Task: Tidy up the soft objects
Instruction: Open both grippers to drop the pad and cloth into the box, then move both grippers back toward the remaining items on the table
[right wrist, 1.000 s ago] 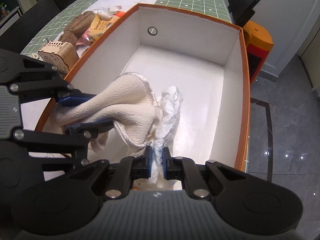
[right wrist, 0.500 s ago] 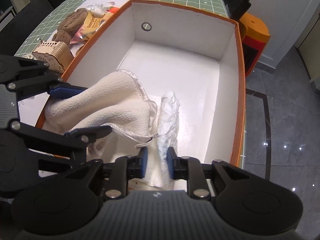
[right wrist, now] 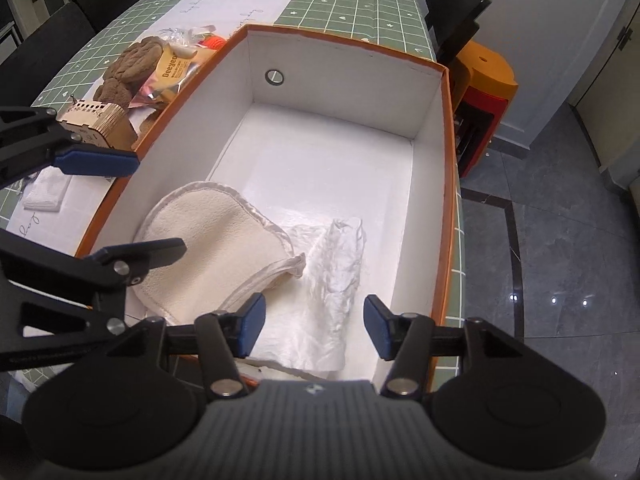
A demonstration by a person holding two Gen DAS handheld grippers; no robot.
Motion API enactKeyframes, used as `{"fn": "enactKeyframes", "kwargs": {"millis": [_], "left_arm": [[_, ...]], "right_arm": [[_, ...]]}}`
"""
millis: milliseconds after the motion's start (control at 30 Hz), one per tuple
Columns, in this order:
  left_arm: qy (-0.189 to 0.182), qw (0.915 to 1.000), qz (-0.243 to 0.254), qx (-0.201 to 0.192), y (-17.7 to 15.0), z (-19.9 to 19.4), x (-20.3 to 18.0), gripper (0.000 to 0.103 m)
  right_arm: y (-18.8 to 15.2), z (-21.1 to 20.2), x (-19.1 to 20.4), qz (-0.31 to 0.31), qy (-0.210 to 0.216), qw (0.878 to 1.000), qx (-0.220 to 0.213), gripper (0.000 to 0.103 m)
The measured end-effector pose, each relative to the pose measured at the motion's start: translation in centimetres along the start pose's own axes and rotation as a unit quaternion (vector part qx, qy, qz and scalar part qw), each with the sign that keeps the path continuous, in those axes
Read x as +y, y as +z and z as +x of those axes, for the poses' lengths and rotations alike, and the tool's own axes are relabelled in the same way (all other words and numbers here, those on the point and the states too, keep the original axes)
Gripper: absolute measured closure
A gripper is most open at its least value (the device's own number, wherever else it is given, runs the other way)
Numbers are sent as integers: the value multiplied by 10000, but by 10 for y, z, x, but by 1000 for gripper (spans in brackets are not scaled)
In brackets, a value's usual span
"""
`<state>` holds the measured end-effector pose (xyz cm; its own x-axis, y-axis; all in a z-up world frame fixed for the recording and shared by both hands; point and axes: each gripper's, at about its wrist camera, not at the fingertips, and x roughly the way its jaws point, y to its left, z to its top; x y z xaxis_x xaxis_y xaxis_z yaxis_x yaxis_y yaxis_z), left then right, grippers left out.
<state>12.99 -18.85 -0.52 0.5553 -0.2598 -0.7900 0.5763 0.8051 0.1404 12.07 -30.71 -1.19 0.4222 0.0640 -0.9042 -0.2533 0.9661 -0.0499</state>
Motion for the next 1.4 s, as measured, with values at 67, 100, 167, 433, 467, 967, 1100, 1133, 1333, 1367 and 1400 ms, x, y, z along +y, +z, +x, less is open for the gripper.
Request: {"fn": "enactKeyframes", "kwargs": {"millis": [67,100,167,433,467,967,1100,1133,1333,1367,1400], "left_arm": [[162,9998,43,-126,-3,-7,1,27],[218,9996,33,-188,-4,-11,3,27],[253,9993,-53,-277,-8,-18,8,27],[410,9938,-638,-812,-33,-49,33,29],[431,9924,-726,-895,-37,-53,36,29],[1491,9600,-1559,-1784,-114,-83,86,32],[1528,9509,-1975,-1830,-141,-84,102,33],[1576,9487,-2027,-1847,-147,-83,105,33],[1796,9359,-2466,-1760,-186,-79,124,34],[1795,9341,-2530,-1767,-191,-79,126,34],[1786,9323,-2589,-1787,-197,-77,127,34]], "right_arm": [[0,-4,3,-9,-33,10000,-61,48],[0,-6,5,-24,-68,9999,-100,45],[-1,-10,11,-97,-206,9995,-197,38],[-1,-29,41,-147,-516,9944,-909,38],[-1,-33,47,-162,-528,9930,-1042,38],[-17,-32,146,-493,-665,9619,-2604,24],[-22,-21,175,-572,-733,9527,-2895,22],[-22,-18,181,-551,-728,9511,-2951,20],[-29,7,217,-461,-596,9463,-3143,19],[-31,11,222,-416,-587,9461,-3159,19],[-34,14,226,-387,-593,9455,-3178,19]]}}
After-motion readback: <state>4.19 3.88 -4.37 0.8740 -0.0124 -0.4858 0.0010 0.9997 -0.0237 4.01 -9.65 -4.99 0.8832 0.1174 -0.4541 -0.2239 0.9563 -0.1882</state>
